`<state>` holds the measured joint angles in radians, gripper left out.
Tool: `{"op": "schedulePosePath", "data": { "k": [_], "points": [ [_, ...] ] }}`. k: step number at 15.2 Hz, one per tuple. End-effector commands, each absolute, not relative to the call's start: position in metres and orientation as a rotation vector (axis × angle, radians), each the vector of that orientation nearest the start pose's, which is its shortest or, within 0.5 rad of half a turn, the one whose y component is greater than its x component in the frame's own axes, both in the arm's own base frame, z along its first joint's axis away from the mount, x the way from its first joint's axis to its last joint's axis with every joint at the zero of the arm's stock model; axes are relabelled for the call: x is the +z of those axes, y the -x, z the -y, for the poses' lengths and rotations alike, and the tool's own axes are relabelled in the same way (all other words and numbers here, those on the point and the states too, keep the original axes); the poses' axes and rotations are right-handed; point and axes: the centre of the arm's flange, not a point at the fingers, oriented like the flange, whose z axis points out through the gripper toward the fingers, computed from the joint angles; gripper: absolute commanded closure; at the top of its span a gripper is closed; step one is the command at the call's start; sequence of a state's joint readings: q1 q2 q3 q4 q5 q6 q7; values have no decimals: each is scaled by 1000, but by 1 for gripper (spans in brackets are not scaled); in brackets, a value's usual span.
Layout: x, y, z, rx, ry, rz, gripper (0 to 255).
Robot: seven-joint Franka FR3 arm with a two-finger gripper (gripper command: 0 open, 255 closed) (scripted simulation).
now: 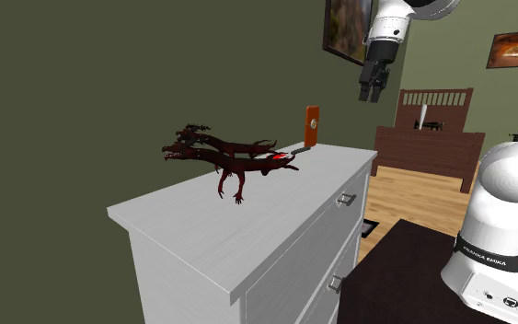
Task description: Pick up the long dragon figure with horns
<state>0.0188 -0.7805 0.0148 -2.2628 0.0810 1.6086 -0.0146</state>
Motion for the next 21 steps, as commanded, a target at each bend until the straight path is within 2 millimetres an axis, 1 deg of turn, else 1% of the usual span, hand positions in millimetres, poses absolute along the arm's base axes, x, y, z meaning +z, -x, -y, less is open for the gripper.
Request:
{"op": "schedulePosePath", "data": {
  "k": [1, 5, 10, 16, 21],
  "points": [
    [637, -312, -21, -193, 3063, 71, 0],
    [626, -331, -72, -154, 3068, -166, 0],
    [611, -366, -130, -104, 3047, -462, 0],
    [592, -420, -191, -43, 2985, -814, 0],
    [574, -474, -230, 10, 2902, -1100, 0]
  ]
}}
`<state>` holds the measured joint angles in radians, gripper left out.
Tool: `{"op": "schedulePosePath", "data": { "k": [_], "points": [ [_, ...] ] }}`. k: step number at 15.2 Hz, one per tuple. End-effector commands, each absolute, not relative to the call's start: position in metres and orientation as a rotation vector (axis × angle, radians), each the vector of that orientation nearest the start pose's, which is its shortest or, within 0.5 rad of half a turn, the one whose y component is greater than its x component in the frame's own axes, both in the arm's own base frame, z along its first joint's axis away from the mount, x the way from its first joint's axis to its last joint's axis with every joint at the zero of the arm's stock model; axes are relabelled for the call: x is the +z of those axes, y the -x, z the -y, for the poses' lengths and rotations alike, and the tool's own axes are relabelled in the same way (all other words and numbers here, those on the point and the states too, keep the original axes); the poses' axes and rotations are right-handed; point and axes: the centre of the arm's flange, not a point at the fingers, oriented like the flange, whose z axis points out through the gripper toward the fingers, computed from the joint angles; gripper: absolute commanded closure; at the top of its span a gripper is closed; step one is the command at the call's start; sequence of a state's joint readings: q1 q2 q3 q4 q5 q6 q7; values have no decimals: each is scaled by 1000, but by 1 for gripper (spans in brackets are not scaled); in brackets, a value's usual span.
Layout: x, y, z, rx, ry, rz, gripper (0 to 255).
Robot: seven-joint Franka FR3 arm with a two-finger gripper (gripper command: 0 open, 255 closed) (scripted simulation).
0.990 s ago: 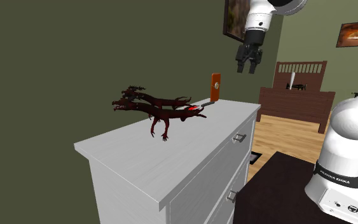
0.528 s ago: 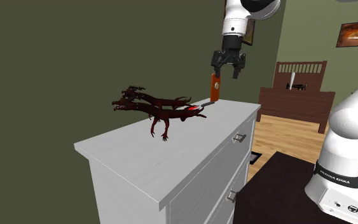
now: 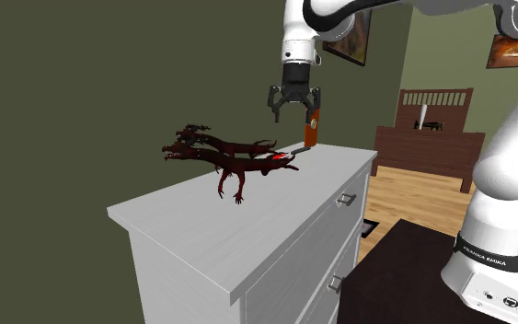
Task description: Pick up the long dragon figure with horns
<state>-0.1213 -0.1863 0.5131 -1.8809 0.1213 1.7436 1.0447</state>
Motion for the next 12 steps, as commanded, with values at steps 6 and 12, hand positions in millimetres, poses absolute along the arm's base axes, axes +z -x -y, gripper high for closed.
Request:
{"op": "schedulePosePath", "data": {
  "k": [6, 12],
  "points": [
    [549, -547, -264, 72, 2765, -1432, 0],
    [521, -624, -280, 135, 2589, -1747, 0]
  ]
}}
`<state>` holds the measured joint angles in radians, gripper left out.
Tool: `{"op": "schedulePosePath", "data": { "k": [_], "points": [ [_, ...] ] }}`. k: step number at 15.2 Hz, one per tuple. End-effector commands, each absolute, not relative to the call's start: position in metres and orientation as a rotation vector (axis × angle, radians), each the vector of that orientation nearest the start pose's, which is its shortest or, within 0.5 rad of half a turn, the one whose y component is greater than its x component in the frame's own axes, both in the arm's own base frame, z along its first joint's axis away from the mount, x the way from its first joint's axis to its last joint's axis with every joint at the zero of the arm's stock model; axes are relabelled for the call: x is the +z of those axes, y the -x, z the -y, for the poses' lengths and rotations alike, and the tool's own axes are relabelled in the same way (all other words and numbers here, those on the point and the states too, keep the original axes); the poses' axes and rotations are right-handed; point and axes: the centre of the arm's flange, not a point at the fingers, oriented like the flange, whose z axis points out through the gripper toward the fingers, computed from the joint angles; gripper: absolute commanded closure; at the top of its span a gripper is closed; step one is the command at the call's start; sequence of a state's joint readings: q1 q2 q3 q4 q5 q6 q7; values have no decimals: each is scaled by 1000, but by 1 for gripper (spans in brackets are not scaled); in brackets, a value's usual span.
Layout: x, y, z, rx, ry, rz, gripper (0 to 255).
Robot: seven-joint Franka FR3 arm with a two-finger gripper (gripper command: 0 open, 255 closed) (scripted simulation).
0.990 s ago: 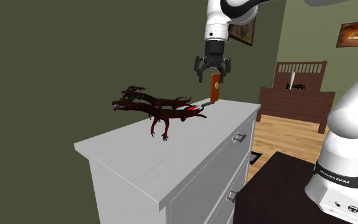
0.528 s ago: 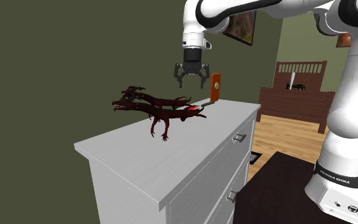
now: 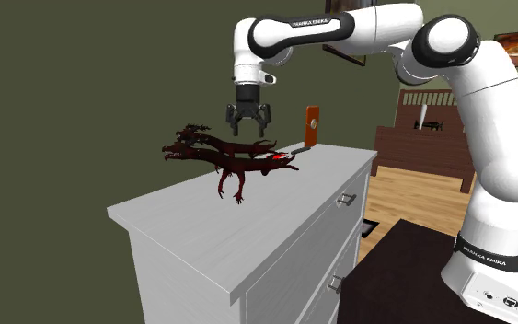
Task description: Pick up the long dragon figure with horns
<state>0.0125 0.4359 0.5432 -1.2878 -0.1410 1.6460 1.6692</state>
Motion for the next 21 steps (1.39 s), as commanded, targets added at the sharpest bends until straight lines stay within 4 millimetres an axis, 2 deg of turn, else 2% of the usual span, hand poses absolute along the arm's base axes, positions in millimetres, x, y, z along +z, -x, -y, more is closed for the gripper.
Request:
{"op": "schedulePosePath", "data": {
  "k": [1, 8, 10, 11, 19, 21],
  "points": [
    [520, -628, -280, 138, 2580, -1762, 0],
    [480, -628, -280, 138, 2580, -1762, 0],
    [480, -628, -280, 138, 2580, -1762, 0],
    [481, -628, -284, 138, 2580, -1762, 255],
    [482, -625, -286, 137, 2580, -1763, 255],
    [485, -628, -280, 138, 2580, -1762, 255]
  ]
}}
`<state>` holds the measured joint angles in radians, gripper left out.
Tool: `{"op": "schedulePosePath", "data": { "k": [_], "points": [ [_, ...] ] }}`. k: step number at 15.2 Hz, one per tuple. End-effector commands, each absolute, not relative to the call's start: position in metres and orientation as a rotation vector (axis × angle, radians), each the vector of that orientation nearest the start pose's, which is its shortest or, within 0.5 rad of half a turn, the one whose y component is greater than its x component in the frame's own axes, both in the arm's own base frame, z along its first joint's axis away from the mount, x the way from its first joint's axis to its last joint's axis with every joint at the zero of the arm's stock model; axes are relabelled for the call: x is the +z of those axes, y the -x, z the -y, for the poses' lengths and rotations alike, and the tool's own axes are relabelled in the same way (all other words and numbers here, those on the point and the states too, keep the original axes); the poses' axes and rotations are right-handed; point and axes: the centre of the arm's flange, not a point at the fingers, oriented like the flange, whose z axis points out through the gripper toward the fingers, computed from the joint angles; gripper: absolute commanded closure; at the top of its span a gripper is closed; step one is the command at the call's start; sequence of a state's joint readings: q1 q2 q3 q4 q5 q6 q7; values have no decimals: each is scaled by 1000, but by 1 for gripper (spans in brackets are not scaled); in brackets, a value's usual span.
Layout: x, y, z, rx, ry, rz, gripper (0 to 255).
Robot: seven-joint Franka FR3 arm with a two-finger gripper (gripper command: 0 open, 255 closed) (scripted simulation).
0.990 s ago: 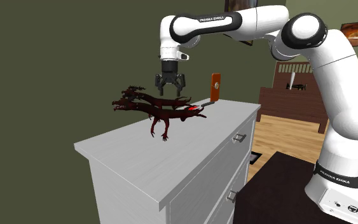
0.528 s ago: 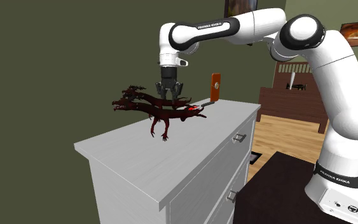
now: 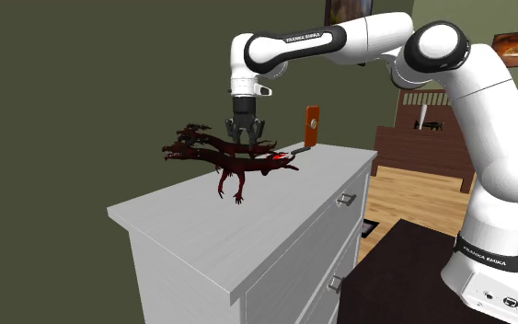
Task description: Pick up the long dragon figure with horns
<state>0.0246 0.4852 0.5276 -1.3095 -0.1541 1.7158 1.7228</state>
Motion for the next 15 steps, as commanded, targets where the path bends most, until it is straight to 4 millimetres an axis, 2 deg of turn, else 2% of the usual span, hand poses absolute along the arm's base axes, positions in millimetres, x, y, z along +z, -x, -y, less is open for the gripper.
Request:
{"op": "schedulePosePath", "data": {
  "k": [1, 14, 15],
  "points": [
    [491, -628, -280, 138, 2580, -1762, 255],
    [559, -628, -280, 138, 2580, -1762, 255],
    [560, -628, -280, 138, 2580, -1762, 255]
  ]
}}
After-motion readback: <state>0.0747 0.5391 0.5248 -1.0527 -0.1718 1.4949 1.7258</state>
